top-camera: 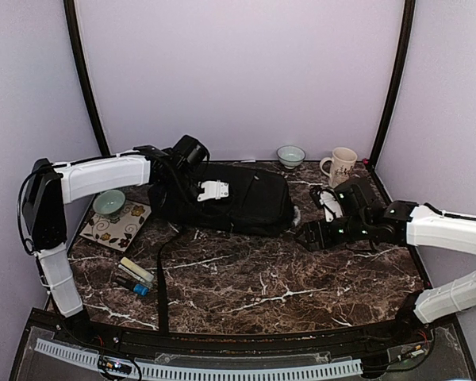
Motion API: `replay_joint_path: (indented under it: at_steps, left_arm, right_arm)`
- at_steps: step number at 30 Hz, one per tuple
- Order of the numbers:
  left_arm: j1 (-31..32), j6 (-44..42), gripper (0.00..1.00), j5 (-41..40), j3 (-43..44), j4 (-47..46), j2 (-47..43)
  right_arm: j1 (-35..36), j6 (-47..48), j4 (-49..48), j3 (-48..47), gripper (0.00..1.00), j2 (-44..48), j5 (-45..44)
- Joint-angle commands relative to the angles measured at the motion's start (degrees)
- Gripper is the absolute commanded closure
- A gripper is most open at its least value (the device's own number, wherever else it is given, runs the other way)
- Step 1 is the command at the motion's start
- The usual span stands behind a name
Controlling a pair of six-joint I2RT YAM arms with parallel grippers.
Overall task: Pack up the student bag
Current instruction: Pick up the student bag from the center of the board.
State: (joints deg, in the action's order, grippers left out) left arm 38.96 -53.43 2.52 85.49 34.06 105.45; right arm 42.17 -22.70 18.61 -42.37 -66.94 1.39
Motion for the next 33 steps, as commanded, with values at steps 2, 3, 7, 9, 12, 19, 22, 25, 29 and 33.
replay_joint_path:
  at_steps: [2, 3, 7, 9, 12, 19, 22, 25, 29, 33]
  left_arm:
    - [3.3, 17.8, 1.0, 4.3, 11.3, 9.3, 2.0]
    - [4.0, 20.1, 1.0, 4.5, 12.8, 10.6, 2.9]
    - [7.1, 27.0, 1.0, 4.9, 15.0, 13.0, 4.6]
    - [8.1, 29.5, 1.0, 4.8, 15.0, 13.0, 4.7]
    - [9.1, 34.8, 1.0, 4.4, 17.5, 14.2, 6.0]
    - [10.2, 43.9, 1.0, 6.3, 25.9, 21.1, 11.8]
    - [10.3, 46.3, 1.0, 8.9, 27.1, 21.2, 11.9]
    - [10.5, 47.8, 1.0, 9.3, 28.0, 21.6, 12.0]
    - [10.5, 50.0, 1.0, 12.1, 28.9, 21.6, 12.1]
    - [10.7, 52.2, 1.0, 14.4, 28.9, 20.8, 12.2]
  right_arm:
    - [4.3, 5.2, -7.5, -4.1, 0.15, -4.5, -0.3]
    - [5.4, 6.1, -9.3, -4.1, 0.15, -5.3, -1.1]
    - [9.5, 8.2, -21.9, -1.1, 0.15, -6.7, -2.9]
    - [10.7, 9.2, -28.8, 1.2, 0.15, -7.4, -4.0]
    - [11.7, 9.3, -35.8, 3.0, 0.15, -9.8, -7.5]
    - [11.9, 8.9, -56.5, 11.6, 0.2, -15.3, -8.6]
    - [12.0, 8.4, -59.7, 13.4, 0.23, -17.4, -9.2]
    - [12.1, 8.4, -62.1, 15.0, 0.26, -18.2, -12.6]
    - [12.1, 9.6, -65.6, 16.4, 0.28, -19.1, -14.6]
    - [12.1, 9.8, -70.3, 17.1, 0.26, -21.4, -15.0]
